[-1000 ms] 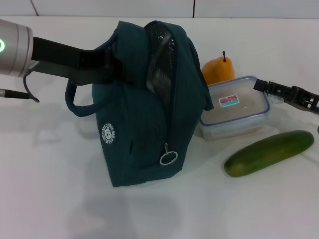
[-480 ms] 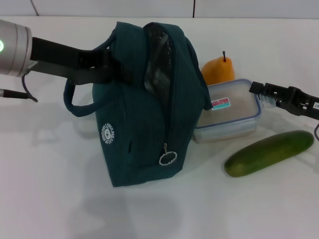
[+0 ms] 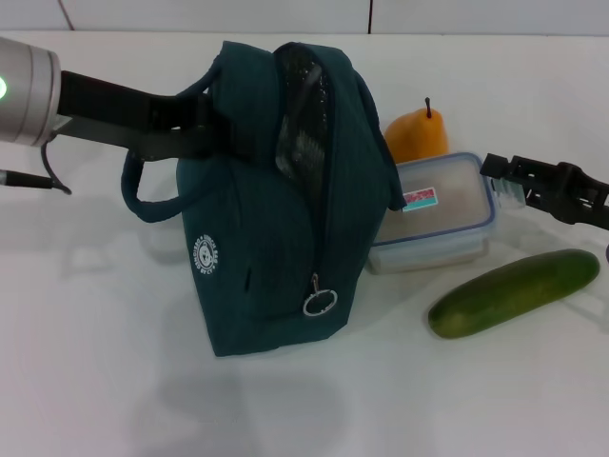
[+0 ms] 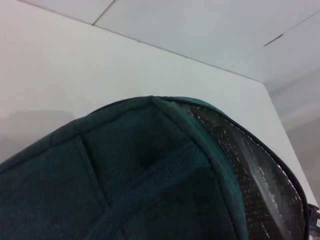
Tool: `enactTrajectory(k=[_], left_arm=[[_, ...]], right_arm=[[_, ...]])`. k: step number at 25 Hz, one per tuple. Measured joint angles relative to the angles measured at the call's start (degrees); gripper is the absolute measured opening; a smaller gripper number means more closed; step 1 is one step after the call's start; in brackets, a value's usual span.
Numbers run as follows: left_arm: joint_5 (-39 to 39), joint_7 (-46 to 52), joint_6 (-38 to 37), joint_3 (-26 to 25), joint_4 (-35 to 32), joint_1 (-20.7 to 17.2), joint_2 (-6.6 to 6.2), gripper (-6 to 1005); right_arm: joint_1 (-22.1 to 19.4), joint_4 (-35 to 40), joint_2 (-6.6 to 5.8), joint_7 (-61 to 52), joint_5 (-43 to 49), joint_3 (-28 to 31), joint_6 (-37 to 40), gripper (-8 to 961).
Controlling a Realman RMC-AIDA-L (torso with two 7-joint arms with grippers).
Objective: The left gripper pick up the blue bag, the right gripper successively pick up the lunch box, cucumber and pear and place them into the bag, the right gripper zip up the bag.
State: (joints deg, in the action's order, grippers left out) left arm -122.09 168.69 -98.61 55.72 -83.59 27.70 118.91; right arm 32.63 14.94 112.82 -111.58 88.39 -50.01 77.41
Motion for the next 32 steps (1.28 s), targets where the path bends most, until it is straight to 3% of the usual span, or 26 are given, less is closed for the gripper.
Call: enactTrajectory(k=[14,19,27,32], left_arm=[[0.0,-0.4,0.2,0.0,0.0,0.7,-0.15,57],[0.0,-0.4,0.3,0.0,0.0,0.8,-0.28,58],[0.0,-0.5,0.3,0.0,0.0,0.9,-0.56,58],[1.0,-0.5,-0.7,-0.1,0.0,0.5,-1.29,58]], right_arm=[[0.7,0.0,-0.05,-1.1,0.0,-0.3,1.0,364],[0.8,0.0,-0.07,-1.2,-0.1,-0.3,0.9,133],[0.7,0.0,0.20,-1.6,-1.8,0.3,1.1,96],[0.2,-1.7,-0.30,-2.5,-5.2,0.3,2.3,103]])
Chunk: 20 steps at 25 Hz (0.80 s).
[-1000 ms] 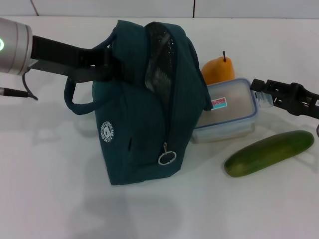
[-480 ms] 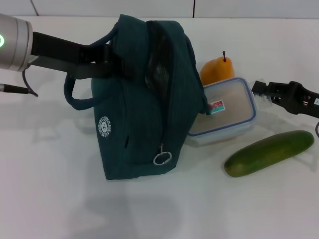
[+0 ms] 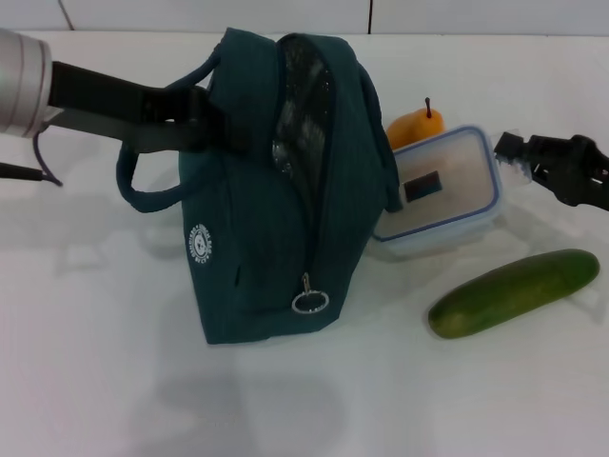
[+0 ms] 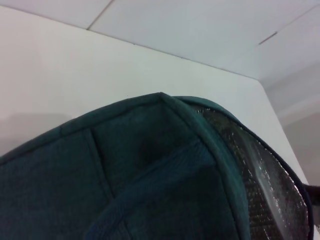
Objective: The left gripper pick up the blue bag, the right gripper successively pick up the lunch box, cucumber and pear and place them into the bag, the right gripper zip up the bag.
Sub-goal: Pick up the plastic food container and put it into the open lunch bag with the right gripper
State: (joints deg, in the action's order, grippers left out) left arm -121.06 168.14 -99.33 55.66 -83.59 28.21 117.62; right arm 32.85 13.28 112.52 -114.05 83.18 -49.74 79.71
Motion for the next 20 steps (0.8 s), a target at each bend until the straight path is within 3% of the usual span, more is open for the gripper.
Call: enactTrajectory(k=[12,20], left_arm=[[2.3,0.1,-2.5,-2.2,0.0,0.2,-0.93,59],[2.3,0.1,-2.7,-2.1,0.0,0.1,-0.92,59]], right_arm=[[-3.3,-2.9,-0.63,-1.9,-5.5,1.9,3.6,117],[-4.6,-5.0,-0.72,-3.5,-6.9,8.8,12.7,127]])
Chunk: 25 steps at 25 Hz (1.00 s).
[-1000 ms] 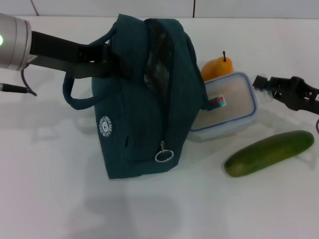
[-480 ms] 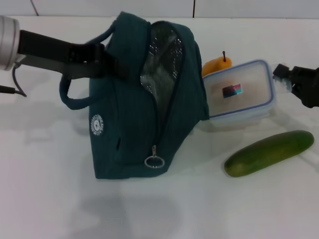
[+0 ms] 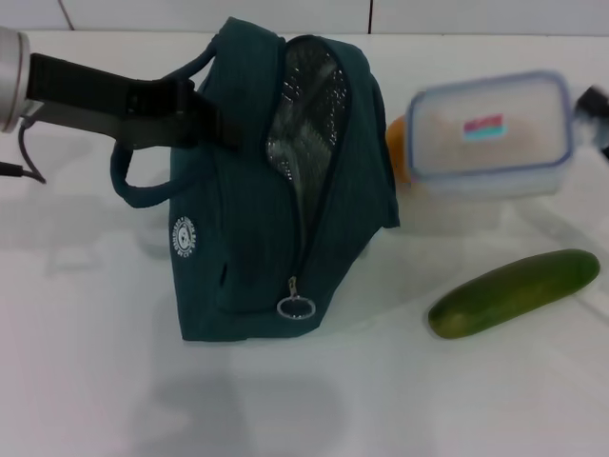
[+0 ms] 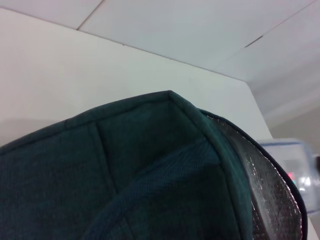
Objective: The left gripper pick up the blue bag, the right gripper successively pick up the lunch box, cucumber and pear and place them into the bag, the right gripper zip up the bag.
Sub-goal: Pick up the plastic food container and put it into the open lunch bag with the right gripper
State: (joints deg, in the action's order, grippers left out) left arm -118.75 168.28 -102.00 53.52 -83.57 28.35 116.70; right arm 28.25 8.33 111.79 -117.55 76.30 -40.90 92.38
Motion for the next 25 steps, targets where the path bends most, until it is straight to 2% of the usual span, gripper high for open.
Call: enactTrajectory(k=[8,12,16,25], left_arm=[[-0.3,-0.2,0.0,0.2,0.1,0.4,0.36,60],[-0.3,-0.5,0.0,0.6,0.1,0.9,0.72,60],[-0.2,-0.7,0.0,3.5,0.5,1.5,0.83,60],[-0.4,-3.0,0.4,4.5,4.6,4.6,1.49,61]], right_arm=[[0.7,-0.2,0.44,-4.7,-1.8,7.3,12.2,137],[4.0,-0.2,0.95,-5.3,-3.7,7.9,16.0,142],[8.0,0.5,2.06,-5.0,-3.9,7.9,15.6,147],[16.4,0.7,2.95,-2.6,-3.4,6.6,10.3,158]])
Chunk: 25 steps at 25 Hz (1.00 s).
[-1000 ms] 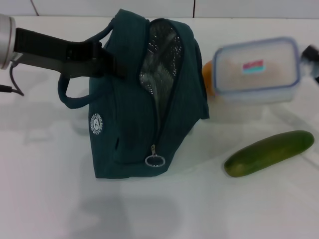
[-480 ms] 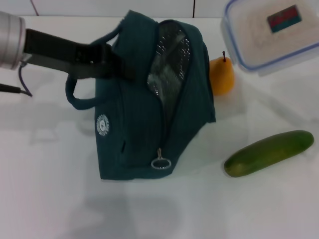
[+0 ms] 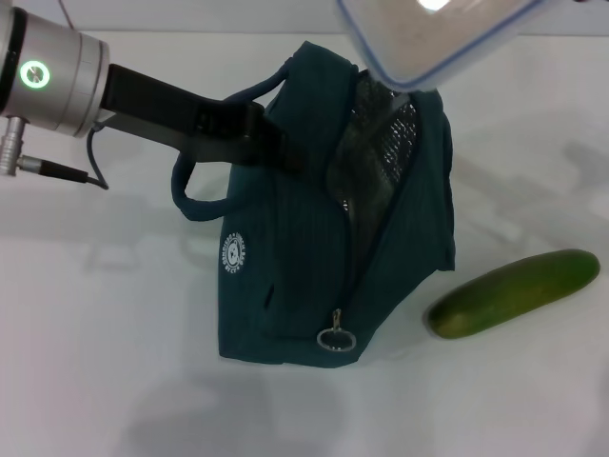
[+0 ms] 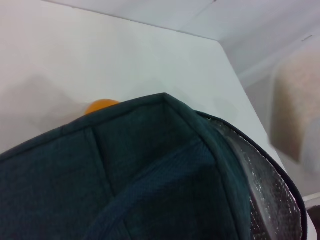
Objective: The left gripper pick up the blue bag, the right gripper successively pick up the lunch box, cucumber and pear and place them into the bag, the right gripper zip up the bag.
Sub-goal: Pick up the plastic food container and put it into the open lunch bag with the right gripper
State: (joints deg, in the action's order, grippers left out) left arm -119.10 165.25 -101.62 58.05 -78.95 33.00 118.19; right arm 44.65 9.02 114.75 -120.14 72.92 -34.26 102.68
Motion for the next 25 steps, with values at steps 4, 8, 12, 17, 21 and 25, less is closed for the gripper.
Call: enactTrajectory(k=[4,8,12,17,21,25], left_arm=[[0.0,-1.1,0.3,-0.5,0.4,0.1,0.06,61],[-0.1,-2.0,1.6,-1.7,0.7,-0.2,0.06,61],[-0.3,-2.4,3.4,-2.2,1.3,-0.6,-0.10,61],[-0.5,-3.0,4.2,-2.3,2.1,-0.7,-0.28,62],[-0.5,-3.6,4.2,-2.3,2.6,-0.1,-0.35,62],[-0.5,-3.7,4.2,-2.3,2.8,0.0,-0.51,62]], right_arm=[[1.1,0.0,0.47,1.7,0.1,-3.2,-3.1,163],[0.7,0.0,0.57,3.7,0.1,-8.3,-7.6,168],[-0.3,0.1,0.58,5.4,0.2,-13.0,-11.0,172],[-1.3,1.2,0.55,6.8,0.4,-16.6,-16.0,179],[-0.1,1.5,0.63,7.7,0.4,-19.9,-19.5,184],[1.6,1.8,0.84,8.3,0.4,-23.1,-20.3,188]])
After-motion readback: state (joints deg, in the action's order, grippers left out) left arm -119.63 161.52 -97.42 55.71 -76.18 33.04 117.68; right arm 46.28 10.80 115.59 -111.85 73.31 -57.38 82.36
